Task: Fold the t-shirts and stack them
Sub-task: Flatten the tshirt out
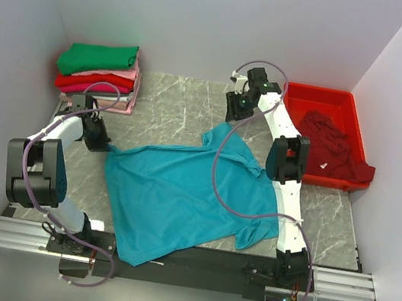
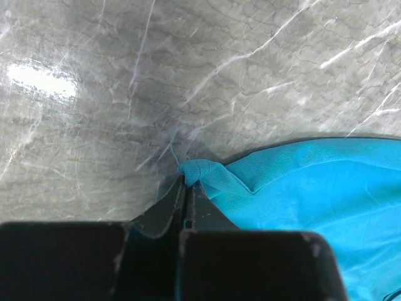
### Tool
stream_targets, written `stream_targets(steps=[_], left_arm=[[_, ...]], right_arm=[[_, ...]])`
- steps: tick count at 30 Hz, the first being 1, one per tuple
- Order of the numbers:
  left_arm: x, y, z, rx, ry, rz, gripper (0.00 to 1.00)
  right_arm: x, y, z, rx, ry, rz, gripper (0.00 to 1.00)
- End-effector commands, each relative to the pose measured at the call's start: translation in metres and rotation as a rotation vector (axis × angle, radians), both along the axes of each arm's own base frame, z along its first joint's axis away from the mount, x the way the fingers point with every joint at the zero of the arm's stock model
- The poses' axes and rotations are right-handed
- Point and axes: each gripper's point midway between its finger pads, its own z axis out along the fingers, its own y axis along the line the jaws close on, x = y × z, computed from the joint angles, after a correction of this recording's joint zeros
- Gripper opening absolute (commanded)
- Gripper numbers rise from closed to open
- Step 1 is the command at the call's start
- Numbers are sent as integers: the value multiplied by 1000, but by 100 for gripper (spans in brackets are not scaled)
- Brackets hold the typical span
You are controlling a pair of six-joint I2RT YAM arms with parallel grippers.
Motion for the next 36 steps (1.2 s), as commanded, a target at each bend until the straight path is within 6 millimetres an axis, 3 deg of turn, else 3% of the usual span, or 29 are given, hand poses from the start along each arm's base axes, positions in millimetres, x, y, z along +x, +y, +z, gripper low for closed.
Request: stream_targets(steps=[1, 13, 21, 27, 28, 30, 33, 34, 36], left_arm=[[5, -3, 10, 2, -45, -25, 0], [5, -3, 10, 8, -48, -29, 0], [6, -4, 9, 6, -43, -28, 1], [6, -2, 9, 13, -44, -26, 0], [6, -2, 11, 16, -49, -25, 0], [9, 0, 19, 28, -81, -22, 0], [15, 1, 37, 38, -152, -17, 0], [20, 2, 45, 42, -183, -13, 0], [25, 2, 66, 39, -252, 3, 0]], right_arm=[[-5, 7, -4, 22, 36, 9, 52], [-6, 5, -12, 14, 63, -8, 48], [-18, 12, -14, 51, 103, 40, 29], [-18, 14, -7, 66, 82, 68, 6], [-15, 13, 6, 74, 50, 72, 4], [-8, 9, 11, 61, -2, 72, 0], [-7, 11, 53, 94, -85, 92, 0], [-7, 9, 81, 104, -136, 95, 0], [-8, 9, 112, 110, -208, 105, 0]])
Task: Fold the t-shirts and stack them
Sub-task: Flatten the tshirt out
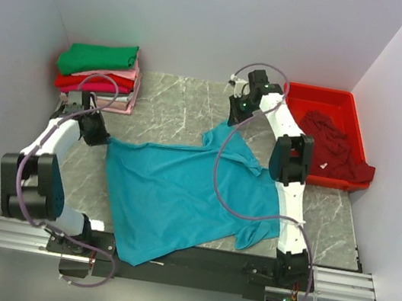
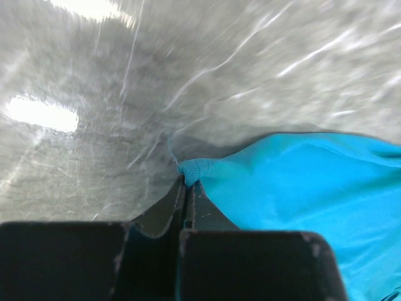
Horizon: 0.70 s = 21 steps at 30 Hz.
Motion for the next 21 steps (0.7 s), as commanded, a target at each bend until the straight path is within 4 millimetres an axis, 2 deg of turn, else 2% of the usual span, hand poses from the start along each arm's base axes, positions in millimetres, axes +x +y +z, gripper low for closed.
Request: stream_targets(steps=[1, 3, 4, 5, 6, 7, 8, 9, 10, 11, 12, 13, 14, 15, 16, 17, 18, 19, 21], left_arm=[[23, 3, 53, 23, -201, 9, 0], [26, 4, 80, 32, -276, 25, 0], [31, 4, 97, 36, -320, 27, 0], [32, 4, 110, 39, -355, 32, 1], [31, 5, 131, 46, -409, 42, 0], [34, 6, 156, 58, -467, 42, 0], [32, 8, 171, 72, -498, 51, 0], [28, 10, 195, 85, -553, 61, 0], [28, 11, 228, 97, -627, 65, 0], [25, 10, 249, 103, -675, 68, 0], [15, 9, 278, 109, -755, 75, 0], [8, 7, 312, 115, -839, 77, 0], [0, 6, 335, 119, -903, 83, 0], [-19, 3, 365, 118, -992, 93, 0], [-32, 1, 397, 123, -1080, 96, 0], [-44, -2, 416, 120, -1135, 97, 0], [-66, -5, 439, 119, -1211, 105, 0], [-83, -8, 466, 119, -1291, 102, 0], [-116, -15, 494, 108, -1390, 101, 0]], right_arm=[[13, 1, 155, 86, -352, 30, 0], [10, -4, 194, 85, -446, 32, 0], [0, -7, 235, 93, -528, 32, 0], [-4, -10, 257, 90, -582, 39, 0], [-8, -17, 276, 77, -628, 31, 0], [-22, -21, 319, 85, -718, 30, 0], [-31, -26, 339, 75, -768, 33, 0], [-39, -30, 359, 69, -814, 33, 0], [-59, -37, 396, 71, -898, 25, 0], [-71, -39, 416, 67, -955, 30, 0], [-83, -42, 435, 67, -1002, 29, 0], [-110, -54, 471, 63, -1097, 3, 0], [-125, -54, 493, 67, -1166, 8, 0], [-141, -59, 512, 69, -1223, -2, 0], [-173, -69, 545, 88, -1316, -22, 0], [-189, -77, 568, 96, -1389, -51, 0], [-206, -82, 584, 114, -1438, -67, 0], [-238, -96, 609, 140, -1516, -93, 0], [-270, -109, 637, 183, -1607, -137, 0]])
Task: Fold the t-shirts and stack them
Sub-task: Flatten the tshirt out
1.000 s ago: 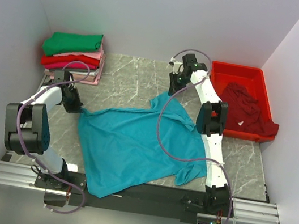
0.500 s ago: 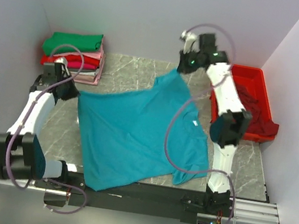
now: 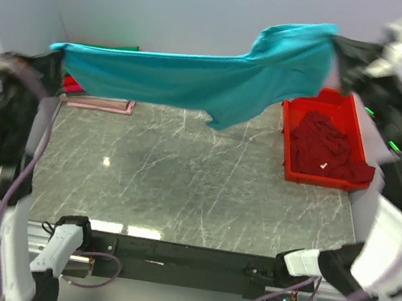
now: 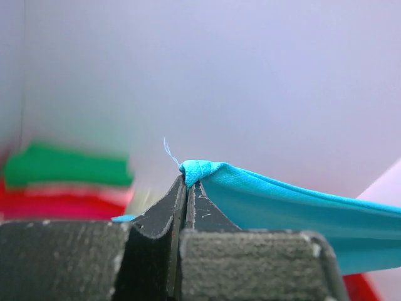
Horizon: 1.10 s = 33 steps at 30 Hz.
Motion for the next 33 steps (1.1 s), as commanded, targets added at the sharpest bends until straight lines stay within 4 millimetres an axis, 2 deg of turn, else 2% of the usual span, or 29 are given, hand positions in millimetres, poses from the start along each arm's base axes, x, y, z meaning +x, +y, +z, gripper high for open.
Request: stream_targets(steps=[1, 4, 7, 9, 11, 12, 15, 16, 17, 18, 19, 20, 21, 22, 23, 24, 25, 26, 27, 28, 29, 30, 31, 32, 33], left_arm=[[-60, -11, 70, -7, -236, -12, 0], [-96, -19, 99, -4, -325, -27, 0], [-112, -25, 110, -17, -362, -52, 0], [-108, -26, 107, -27, -353, -60, 0], [-102, -25, 99, -29, -333, -60, 0], [-89, -23, 85, -34, -295, -61, 0], [-73, -20, 59, -39, -247, -56, 0], [-54, -17, 31, -50, -181, -53, 0], [-49, -16, 18, -56, -160, -50, 0], [-30, -13, -16, -68, -83, -46, 0], [-22, -12, -31, -74, -60, -44, 0], [-14, -11, -49, -87, -24, -47, 0], [4, -10, -90, -103, 62, -53, 0], [14, -10, -109, -111, 96, -56, 0], [23, -9, -128, -131, 133, -58, 0], [40, -9, -178, -154, 240, -66, 0], [49, -7, -200, -172, 284, -61, 0], [68, -3, -229, -192, 351, -46, 0], [76, -2, -258, -207, 421, -41, 0], [84, 2, -275, -217, 467, -22, 0], [98, 6, -307, -234, 558, -3, 0], [106, 9, -317, -248, 591, 9, 0], [114, 14, -327, -258, 627, 35, 0], [123, 17, -353, -266, 707, 51, 0], [134, 21, -351, -269, 713, 66, 0]], right_arm=[[-66, -41, 66, 108, -232, -84, 0], [-108, -55, 88, 169, -304, -76, 0], [-122, -62, 91, 188, -321, -79, 0], [-122, -66, 88, 189, -317, -100, 0], [-109, -64, 78, 165, -287, -119, 0], [-105, -64, 74, 161, -276, -127, 0], [-76, -56, 49, 124, -200, -139, 0], [-51, -47, 24, 92, -129, -142, 0], [-41, -44, 14, 82, -109, -145, 0], [-31, -41, 2, 74, -83, -145, 0], [-3, -31, -38, 41, 14, -140, 0], [9, -25, -50, 35, 23, -125, 0], [22, -20, -69, 25, 58, -122, 0], [45, -12, -115, -7, 152, -114, 0], [57, -4, -130, -16, 159, -92, 0], [80, 4, -178, -50, 255, -85, 0], [92, 9, -194, -64, 263, -65, 0], [102, 17, -216, -87, 293, -38, 0], [120, 25, -263, -123, 380, -24, 0], [133, 29, -278, -154, 382, -12, 0], [142, 34, -298, -178, 411, 2, 0], [161, 40, -338, -205, 485, 10, 0], [174, 44, -347, -218, 490, 13, 0], [184, 48, -361, -225, 517, 14, 0], [206, 52, -381, -231, 558, 2, 0]])
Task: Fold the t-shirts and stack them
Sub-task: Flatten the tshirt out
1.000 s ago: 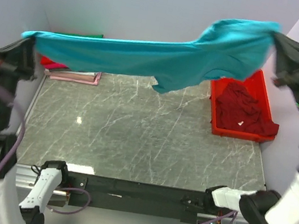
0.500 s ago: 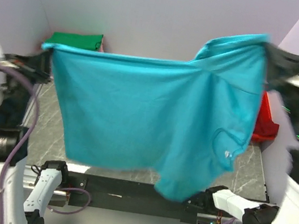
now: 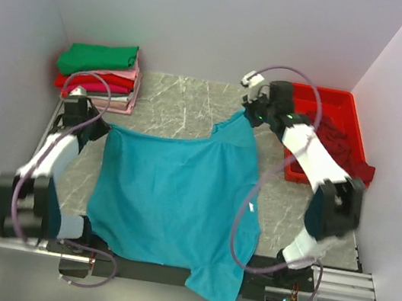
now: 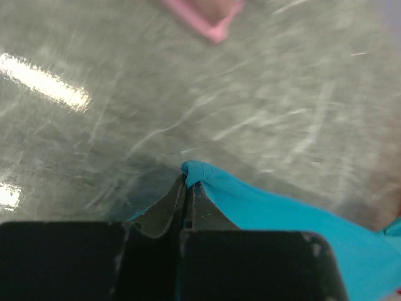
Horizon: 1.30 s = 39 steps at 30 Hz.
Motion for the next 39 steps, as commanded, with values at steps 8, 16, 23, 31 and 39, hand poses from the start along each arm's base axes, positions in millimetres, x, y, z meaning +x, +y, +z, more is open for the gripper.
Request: stream_targets(steps=[8, 16, 23, 31, 39], left_arm=[[86, 38, -19, 99, 45, 87, 0], [110, 34, -21, 88, 21, 41, 0], [114, 31, -14, 105, -4, -4, 0], [109, 18, -16, 120, -20, -109, 0], [97, 13, -11, 132, -33, -146, 0]], right_arm=[[117, 24, -1, 40, -79, -72, 0], [134, 14, 23, 55, -147, -142, 0], [115, 13, 36, 99, -157, -113, 0], [71, 13, 49, 180, -135, -38, 0], [31, 17, 28, 198, -71, 34, 0]])
